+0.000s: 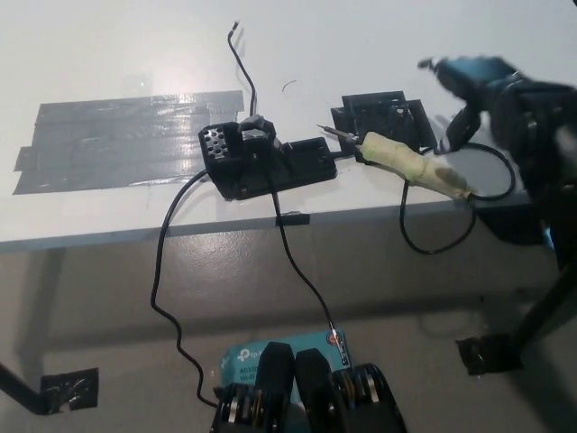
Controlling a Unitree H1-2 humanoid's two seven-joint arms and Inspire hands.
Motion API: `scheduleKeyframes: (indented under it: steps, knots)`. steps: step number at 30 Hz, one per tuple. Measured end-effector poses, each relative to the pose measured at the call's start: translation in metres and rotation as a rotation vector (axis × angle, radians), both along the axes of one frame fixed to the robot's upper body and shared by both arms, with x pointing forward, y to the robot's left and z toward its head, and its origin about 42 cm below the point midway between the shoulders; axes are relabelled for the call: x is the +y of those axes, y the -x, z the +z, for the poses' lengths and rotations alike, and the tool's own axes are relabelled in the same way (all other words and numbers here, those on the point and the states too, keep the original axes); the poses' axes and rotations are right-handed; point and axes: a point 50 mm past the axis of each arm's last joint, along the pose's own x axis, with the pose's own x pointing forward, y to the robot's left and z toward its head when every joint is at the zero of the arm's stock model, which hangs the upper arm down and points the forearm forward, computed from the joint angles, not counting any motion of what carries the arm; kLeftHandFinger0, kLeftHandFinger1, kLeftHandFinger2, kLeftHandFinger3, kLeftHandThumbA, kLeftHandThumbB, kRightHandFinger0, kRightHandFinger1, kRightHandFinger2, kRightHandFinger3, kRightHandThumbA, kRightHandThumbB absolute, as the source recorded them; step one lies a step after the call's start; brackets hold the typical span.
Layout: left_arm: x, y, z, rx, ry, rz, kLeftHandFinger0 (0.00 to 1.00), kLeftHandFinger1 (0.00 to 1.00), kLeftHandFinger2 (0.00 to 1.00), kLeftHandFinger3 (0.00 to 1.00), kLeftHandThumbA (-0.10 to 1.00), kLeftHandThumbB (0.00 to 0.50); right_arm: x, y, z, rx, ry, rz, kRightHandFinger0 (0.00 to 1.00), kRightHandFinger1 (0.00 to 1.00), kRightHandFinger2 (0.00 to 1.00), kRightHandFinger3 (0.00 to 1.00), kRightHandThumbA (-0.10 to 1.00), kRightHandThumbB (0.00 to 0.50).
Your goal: The robot uses its right hand to grab the soldering gun kept on the middle of the table and pulls it out of its base and keep it on the right side of the base
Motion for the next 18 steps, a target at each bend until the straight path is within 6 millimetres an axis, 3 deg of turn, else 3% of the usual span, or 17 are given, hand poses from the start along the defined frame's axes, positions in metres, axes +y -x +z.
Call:
scheduleKeyframes:
  steps: [2, 6, 7, 8, 9, 10, 12, 13, 15, 16, 18]
  knots:
    - [0.000, 0.000, 0.000, 0.001, -0.002, 0.000, 0.89, 0.96, 0.91, 0.67, 0.33, 0.116, -0.006, 0.012, 0.006, -0.018, -0.041, 0.022, 1.00, 1.00, 1.00, 1.00, 1.00, 0.500]
    - [-0.001, 0.000, -0.001, 0.003, 0.001, -0.001, 0.90, 0.98, 0.94, 0.66, 0.31, 0.109, -0.022, 0.043, -0.002, -0.033, -0.124, 0.057, 1.00, 1.00, 1.00, 1.00, 1.00, 0.490]
    - [-0.001, 0.000, -0.001, 0.004, 0.001, -0.001, 0.91, 0.99, 0.94, 0.68, 0.31, 0.112, -0.025, 0.049, -0.007, -0.031, -0.143, 0.060, 1.00, 1.00, 1.00, 1.00, 0.90, 0.415]
    - [-0.001, 0.000, -0.001, 0.005, 0.001, -0.001, 0.91, 0.99, 0.94, 0.68, 0.31, 0.112, -0.029, 0.061, -0.012, -0.037, -0.173, 0.073, 1.00, 1.00, 1.00, 1.00, 0.88, 0.413]
    - [-0.001, -0.001, -0.001, 0.005, 0.001, -0.001, 0.91, 0.98, 0.93, 0.66, 0.30, 0.116, -0.033, 0.071, -0.018, -0.039, -0.201, 0.076, 1.00, 1.00, 1.00, 1.00, 0.82, 0.408]
    - [-0.001, -0.001, -0.001, 0.005, 0.000, 0.000, 0.91, 0.98, 0.93, 0.66, 0.30, 0.117, -0.038, 0.081, -0.024, -0.042, -0.228, 0.077, 1.00, 1.00, 1.00, 1.00, 0.82, 0.409]
    - [-0.001, -0.002, -0.001, 0.006, 0.000, 0.001, 0.79, 0.89, 0.89, 0.67, 0.34, 0.135, -0.051, 0.103, -0.037, -0.047, -0.297, 0.065, 1.00, 1.00, 1.00, 1.00, 0.74, 0.348]
    - [-0.001, -0.002, -0.001, 0.006, 0.001, 0.002, 0.79, 0.89, 0.89, 0.67, 0.34, 0.136, -0.060, 0.115, -0.046, -0.046, -0.345, 0.049, 1.00, 1.00, 1.00, 1.00, 0.74, 0.348]
    - [0.001, -0.002, -0.002, 0.007, 0.003, 0.008, 0.64, 0.75, 0.77, 0.65, 0.33, 0.122, -0.076, 0.139, -0.066, -0.038, -0.439, 0.012, 1.00, 1.00, 1.00, 1.00, 0.70, 0.357]
    - [0.001, -0.002, -0.002, 0.007, 0.004, 0.011, 0.68, 0.79, 0.78, 0.73, 0.38, 0.113, -0.081, 0.147, -0.073, -0.034, -0.481, -0.008, 1.00, 1.00, 1.00, 1.00, 0.62, 0.330]
    - [0.003, -0.002, -0.001, 0.005, 0.007, 0.018, 0.68, 0.77, 0.77, 0.75, 0.39, 0.108, -0.093, 0.165, -0.098, 0.001, -0.573, -0.062, 1.00, 1.00, 1.00, 1.00, 0.66, 0.312]
